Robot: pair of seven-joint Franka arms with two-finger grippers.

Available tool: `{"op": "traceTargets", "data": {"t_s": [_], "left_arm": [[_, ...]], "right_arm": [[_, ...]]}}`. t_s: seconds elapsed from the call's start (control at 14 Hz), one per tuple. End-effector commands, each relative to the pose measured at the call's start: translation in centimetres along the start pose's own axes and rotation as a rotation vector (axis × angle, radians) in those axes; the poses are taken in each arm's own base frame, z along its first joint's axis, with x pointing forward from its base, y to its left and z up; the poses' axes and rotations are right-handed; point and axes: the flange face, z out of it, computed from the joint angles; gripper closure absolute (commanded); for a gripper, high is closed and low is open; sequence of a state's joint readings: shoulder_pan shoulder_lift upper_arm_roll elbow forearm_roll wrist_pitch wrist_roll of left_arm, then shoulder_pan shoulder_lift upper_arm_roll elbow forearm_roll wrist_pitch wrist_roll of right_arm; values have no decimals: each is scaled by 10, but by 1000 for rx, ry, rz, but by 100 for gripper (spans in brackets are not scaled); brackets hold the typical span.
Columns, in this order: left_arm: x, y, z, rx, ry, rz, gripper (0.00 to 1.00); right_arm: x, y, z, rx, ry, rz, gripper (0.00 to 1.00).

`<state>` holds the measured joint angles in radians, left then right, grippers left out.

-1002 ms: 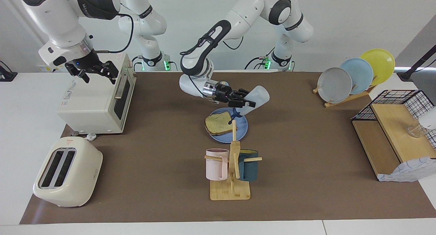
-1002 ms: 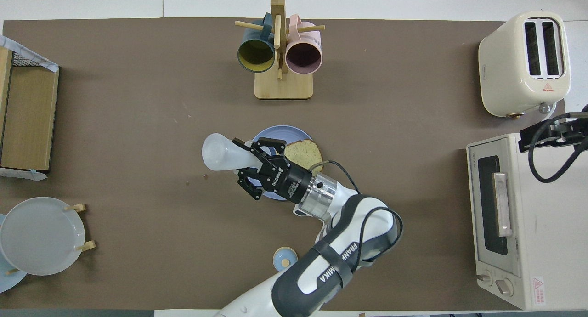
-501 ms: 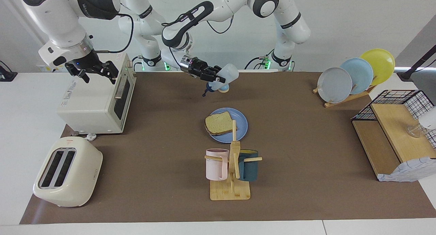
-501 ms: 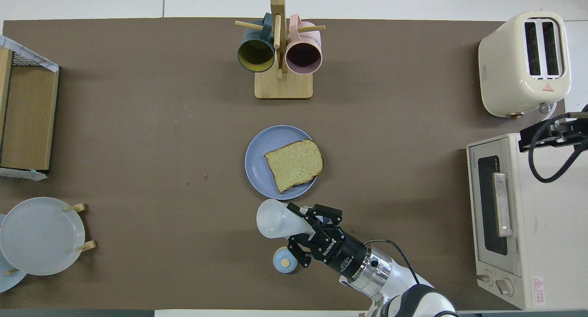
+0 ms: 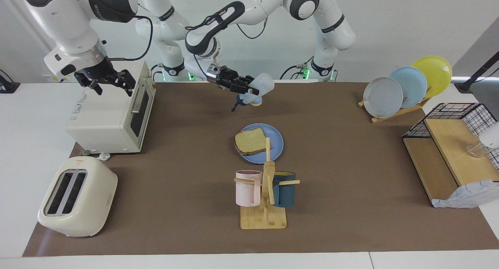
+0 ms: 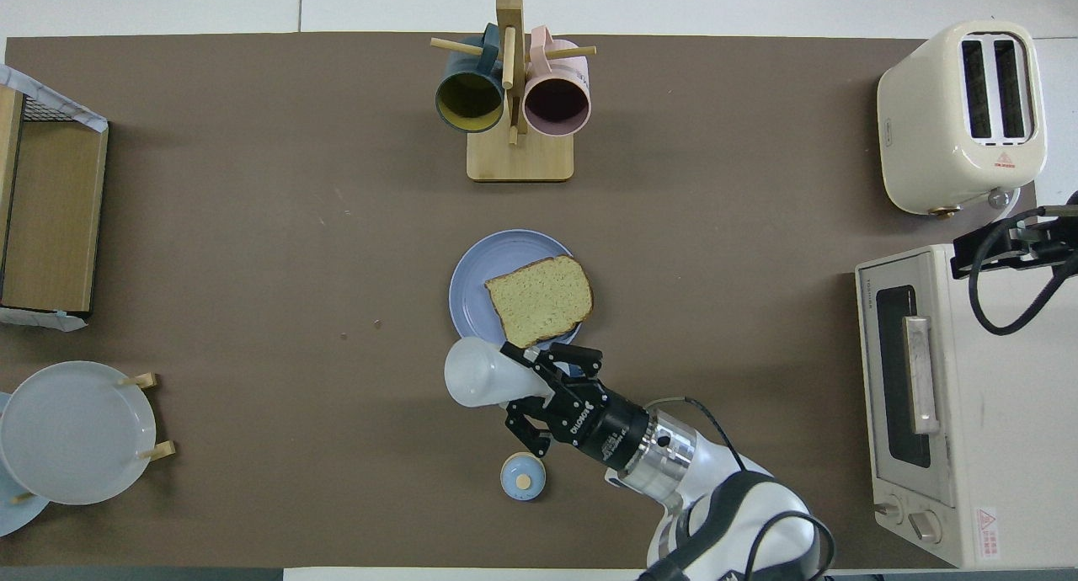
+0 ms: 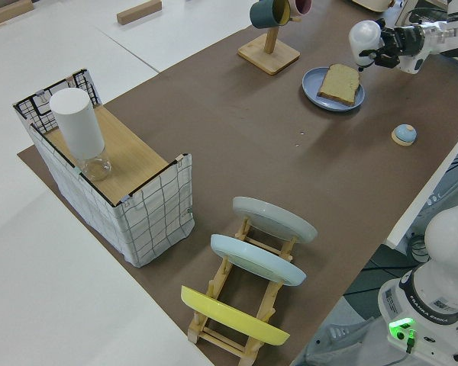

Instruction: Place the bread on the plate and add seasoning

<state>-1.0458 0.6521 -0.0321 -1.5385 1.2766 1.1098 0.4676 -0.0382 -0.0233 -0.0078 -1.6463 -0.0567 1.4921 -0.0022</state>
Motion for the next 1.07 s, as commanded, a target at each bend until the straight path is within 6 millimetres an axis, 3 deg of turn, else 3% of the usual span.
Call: {"op": "traceTargets", "data": {"t_s": [0.0,0.14,0.21,0.43,0.5,1.0], "left_arm": [[26,-26,69,-21,-33,4,100],[32,-36,99,-22,-55,-5,100],[34,-38,105,-20,-59,-6,100],[33,-35,95,-19,-55,-2,100],[31,-32,84,-12,-49,1,100],[-11,32,-74,26,56,37,100]], "right_arm": [[-2,2,-2,6,2,-13,0],[-2,2,-2,6,2,-13,0],[-2,2,-2,6,2,-13,0],[-2,2,-2,6,2,-13,0],[-2,2,-2,6,2,-13,0],[-2,2,-2,6,2,-13,0]]}}
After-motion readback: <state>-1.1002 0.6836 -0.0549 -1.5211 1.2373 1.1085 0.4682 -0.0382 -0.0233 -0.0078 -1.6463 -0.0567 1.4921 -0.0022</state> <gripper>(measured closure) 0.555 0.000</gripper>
